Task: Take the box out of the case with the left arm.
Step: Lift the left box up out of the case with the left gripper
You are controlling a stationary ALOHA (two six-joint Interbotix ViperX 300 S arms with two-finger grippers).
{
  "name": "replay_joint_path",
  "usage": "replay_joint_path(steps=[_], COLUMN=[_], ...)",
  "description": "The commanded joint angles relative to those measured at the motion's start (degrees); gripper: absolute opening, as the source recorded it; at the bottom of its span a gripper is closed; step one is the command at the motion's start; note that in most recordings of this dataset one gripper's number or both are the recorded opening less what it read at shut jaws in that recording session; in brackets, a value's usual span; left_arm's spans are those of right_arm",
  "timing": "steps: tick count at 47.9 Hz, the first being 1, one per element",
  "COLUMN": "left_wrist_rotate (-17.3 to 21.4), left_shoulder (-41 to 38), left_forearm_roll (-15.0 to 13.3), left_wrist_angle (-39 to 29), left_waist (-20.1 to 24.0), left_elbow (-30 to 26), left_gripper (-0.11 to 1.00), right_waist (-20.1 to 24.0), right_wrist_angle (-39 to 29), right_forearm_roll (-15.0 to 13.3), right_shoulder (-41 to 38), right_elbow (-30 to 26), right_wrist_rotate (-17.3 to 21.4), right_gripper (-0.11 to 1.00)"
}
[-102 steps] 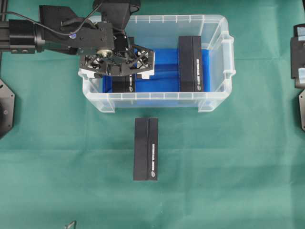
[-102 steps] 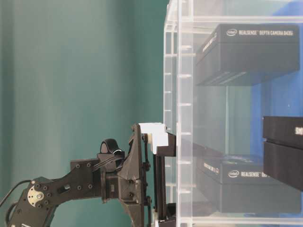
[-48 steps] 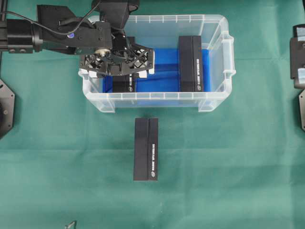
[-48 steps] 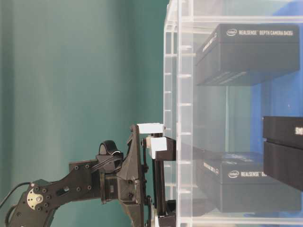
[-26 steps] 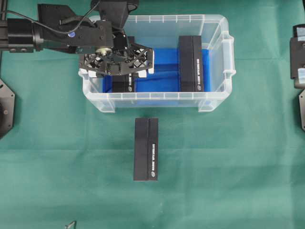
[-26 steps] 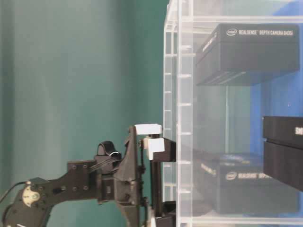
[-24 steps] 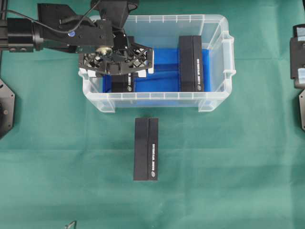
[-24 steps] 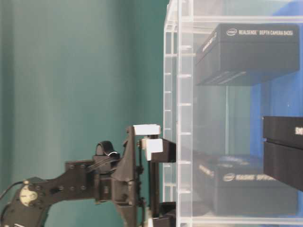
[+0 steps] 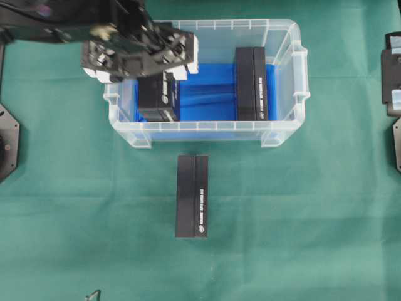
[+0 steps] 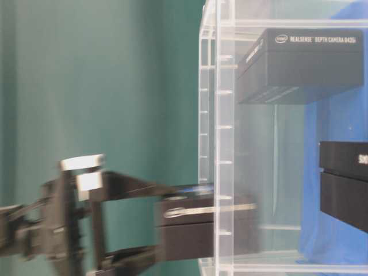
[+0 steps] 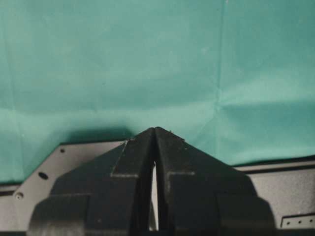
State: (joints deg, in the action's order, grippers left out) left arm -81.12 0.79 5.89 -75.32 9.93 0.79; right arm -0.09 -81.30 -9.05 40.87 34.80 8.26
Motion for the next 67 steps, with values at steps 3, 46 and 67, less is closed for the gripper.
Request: replay_joint_path(steps=[3, 46, 67], left_wrist_rotate=[0.2, 2.3, 2.2], left_shoulder=[3.8, 3.3, 3.3], left_forearm_roll=[0.3, 0.2, 0.2], left_wrist_angle=[-4.0, -12.6, -12.6], left_waist=[0.6, 0.5, 0.4], left_elbow=[-5.5, -16.4, -16.3], left_gripper=[0.63, 0.63, 0.63], right_waist=[-0.1, -0.1, 0.0], right_wrist_angle=[0.2, 0.2, 0.2], right_forearm_roll=[-0.3, -0.4, -0.4], right_shoulder=[0.1, 0.1, 0.1], right_elbow=[-0.6, -0.6, -0.6], right_wrist_rotate=[-0.1, 0.3, 0.3], right_gripper=[0.02, 0.02, 0.02])
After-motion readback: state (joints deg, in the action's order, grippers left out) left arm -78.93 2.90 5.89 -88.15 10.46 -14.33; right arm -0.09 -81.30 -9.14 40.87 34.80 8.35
